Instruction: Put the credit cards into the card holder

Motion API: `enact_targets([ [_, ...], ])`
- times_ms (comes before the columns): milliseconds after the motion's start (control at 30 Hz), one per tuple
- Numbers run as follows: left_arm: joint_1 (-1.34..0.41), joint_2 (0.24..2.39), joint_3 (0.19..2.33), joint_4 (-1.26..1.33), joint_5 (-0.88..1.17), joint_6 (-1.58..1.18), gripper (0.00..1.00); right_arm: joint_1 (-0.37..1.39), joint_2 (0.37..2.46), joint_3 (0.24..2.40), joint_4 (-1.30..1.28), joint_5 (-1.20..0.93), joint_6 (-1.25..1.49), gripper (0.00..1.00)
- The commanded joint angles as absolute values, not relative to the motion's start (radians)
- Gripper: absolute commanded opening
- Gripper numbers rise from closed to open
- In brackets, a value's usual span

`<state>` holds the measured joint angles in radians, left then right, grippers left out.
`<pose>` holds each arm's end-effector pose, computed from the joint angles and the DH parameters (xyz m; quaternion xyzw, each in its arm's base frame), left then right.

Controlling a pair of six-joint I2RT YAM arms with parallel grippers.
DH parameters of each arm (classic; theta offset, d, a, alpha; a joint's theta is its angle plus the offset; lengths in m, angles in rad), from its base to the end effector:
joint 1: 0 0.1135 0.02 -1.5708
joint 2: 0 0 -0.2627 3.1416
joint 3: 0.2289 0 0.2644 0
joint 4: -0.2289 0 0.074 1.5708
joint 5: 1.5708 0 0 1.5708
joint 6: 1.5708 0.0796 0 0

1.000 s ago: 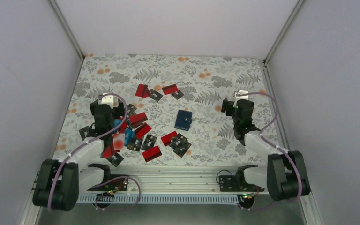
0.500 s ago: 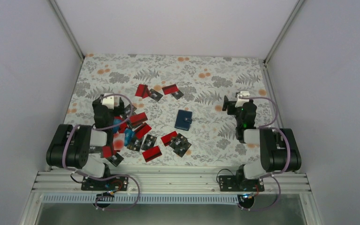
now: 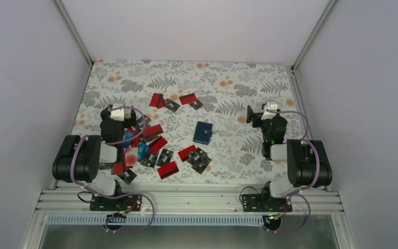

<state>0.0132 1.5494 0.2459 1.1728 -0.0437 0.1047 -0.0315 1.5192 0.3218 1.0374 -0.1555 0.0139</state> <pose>0.2924 0.0073 0.1236 0.0200 0.7515 0.0552 0.6572 0.3072 0.0027 0.1337 -0.0331 0.7600 0.0534 0.6469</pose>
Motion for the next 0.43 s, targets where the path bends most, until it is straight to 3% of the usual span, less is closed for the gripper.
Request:
enact_targets([
  [0,0.014,1.551,0.248,1.230,-0.012,0.110,1.00,-0.035,1.519,0.314,1.106,-0.160,-0.005,1.00],
  [400,0.014,1.551,0.249,1.229,-0.011,0.108,1.00,-0.035,1.519,0.314,1.106,-0.166,-0.008,1.00],
])
